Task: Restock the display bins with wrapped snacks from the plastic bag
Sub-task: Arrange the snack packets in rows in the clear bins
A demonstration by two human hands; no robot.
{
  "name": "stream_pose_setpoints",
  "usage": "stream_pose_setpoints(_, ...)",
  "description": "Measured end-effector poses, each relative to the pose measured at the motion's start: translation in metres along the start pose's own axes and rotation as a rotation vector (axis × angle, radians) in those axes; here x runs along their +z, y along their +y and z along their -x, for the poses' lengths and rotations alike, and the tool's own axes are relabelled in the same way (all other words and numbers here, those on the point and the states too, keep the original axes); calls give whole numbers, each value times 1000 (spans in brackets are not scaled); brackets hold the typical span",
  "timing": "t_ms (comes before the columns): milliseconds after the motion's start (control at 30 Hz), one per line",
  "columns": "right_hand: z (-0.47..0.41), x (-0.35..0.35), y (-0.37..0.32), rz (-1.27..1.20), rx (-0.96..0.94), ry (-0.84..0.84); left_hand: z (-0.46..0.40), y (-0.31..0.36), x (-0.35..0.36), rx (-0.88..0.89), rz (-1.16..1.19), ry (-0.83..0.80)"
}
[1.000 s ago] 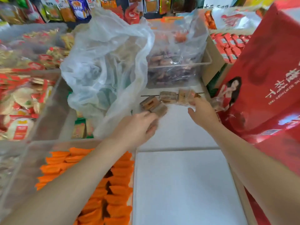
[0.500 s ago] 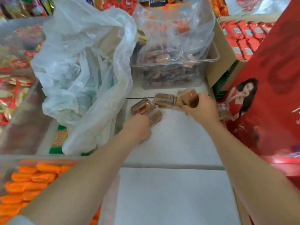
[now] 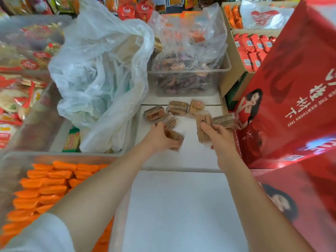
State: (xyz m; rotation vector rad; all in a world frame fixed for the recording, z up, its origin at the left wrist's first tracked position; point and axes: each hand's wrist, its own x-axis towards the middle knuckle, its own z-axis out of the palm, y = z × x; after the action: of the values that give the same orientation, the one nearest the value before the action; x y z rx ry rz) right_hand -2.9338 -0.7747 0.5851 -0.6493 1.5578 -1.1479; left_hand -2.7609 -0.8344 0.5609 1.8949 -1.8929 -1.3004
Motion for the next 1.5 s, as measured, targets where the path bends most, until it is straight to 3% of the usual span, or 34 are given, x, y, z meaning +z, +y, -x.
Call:
stream_pose_setpoints(133,44,14,-21,-10,-48,-21,66,17,-25,131,476,25)
stream_pose_setpoints(233,84,44,-32,-9,-113,-153,118,-1,-54,138,833,-34)
stream_pose_setpoints(333,117,88,-33,-21,-112,-243,161,-42,-82,185,1029,-129)
stream_pose_setpoints(433,145,138,-23,-32,-66,-330,196,-91,-114,236,1054,-115)
stream_pose_setpoints(533,174,189,-9,-56,-25,-454,233,-142,-149,169,961,2)
stream_pose_setpoints(667,210,257,11,17,-16,-508,273,-204,-200,143,871,94)
stream_pose_setpoints(767,236,304,21,27,-30,-523,303,-253,-243,106,664,130)
stream_pose_setpoints(967,275,392,43,235,-289,-625,343,-361,-318,78,336,214)
stream_pose_setpoints(1033,280,418,55,402,-332,-580,337,-389,-327,77,119,215)
stream_pose_setpoints(1133,281,443,78,873,-427,-492,319,-417,-324,152,-168,129)
stream_pose_setpoints(1233,288,455,93,1250,-494,-523,293,-432,-309,245,-412,8)
stream_pose_setpoints(1367,294,467,103,1502,-581,-540,266,-442,-293,437,-922,-21)
stream_pose_setpoints(1433,296,471,108,1611,-596,-489,261,-447,-288,550,-1001,31)
stream_pose_setpoints(1500,296,474,118,1719,-637,-436,261,-452,-285,661,-935,41)
